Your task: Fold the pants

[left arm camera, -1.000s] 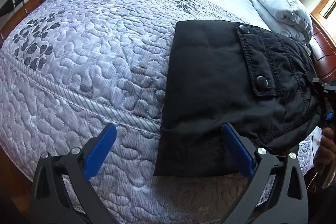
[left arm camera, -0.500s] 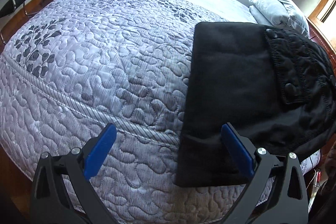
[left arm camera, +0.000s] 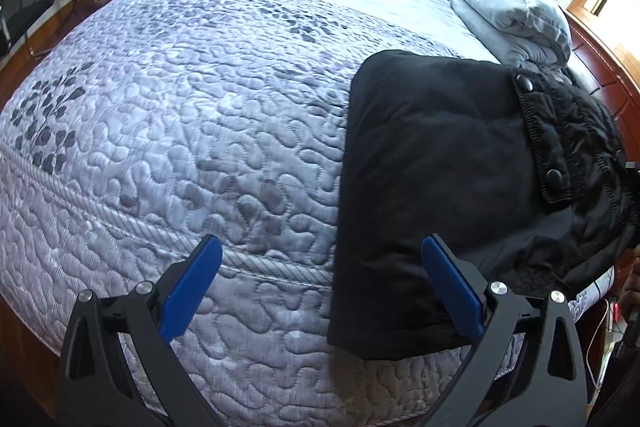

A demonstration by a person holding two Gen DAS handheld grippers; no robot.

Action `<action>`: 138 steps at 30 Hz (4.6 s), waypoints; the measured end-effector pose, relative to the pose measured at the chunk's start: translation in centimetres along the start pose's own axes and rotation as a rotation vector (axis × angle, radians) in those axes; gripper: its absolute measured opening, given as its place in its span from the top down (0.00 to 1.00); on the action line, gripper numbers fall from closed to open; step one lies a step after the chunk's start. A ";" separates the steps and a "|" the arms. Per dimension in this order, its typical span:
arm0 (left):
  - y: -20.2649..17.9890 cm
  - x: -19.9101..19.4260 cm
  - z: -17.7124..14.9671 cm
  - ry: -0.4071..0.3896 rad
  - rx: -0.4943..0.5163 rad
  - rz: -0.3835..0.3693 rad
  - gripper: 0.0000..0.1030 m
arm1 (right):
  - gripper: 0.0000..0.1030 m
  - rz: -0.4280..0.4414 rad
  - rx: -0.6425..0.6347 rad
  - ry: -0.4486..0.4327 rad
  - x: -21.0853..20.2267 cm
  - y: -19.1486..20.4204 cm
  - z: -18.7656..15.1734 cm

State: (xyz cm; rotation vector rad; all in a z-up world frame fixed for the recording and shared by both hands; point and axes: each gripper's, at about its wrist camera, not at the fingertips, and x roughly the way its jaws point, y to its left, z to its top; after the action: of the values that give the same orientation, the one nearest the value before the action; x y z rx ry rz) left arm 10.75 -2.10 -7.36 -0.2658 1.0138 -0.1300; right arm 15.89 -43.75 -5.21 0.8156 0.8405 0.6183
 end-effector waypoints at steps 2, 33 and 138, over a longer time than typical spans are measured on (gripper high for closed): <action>-0.4 0.1 0.1 0.000 0.013 0.001 0.03 | 0.79 -0.010 0.026 -0.005 -0.3 -1.2 -0.2; -3.0 1.5 -0.3 0.032 0.093 0.030 0.03 | 0.53 -0.127 0.198 0.020 -1.6 -11.9 -5.1; -2.0 5.2 2.1 0.180 -0.027 -0.129 0.03 | 0.23 -0.284 -0.015 0.062 -3.7 -8.8 -3.5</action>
State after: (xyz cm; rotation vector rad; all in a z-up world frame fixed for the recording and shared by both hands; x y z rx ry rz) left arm 15.31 -4.93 -10.01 -0.3489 1.1774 -0.2616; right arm 12.37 -50.01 -12.36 0.6511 0.9865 0.3996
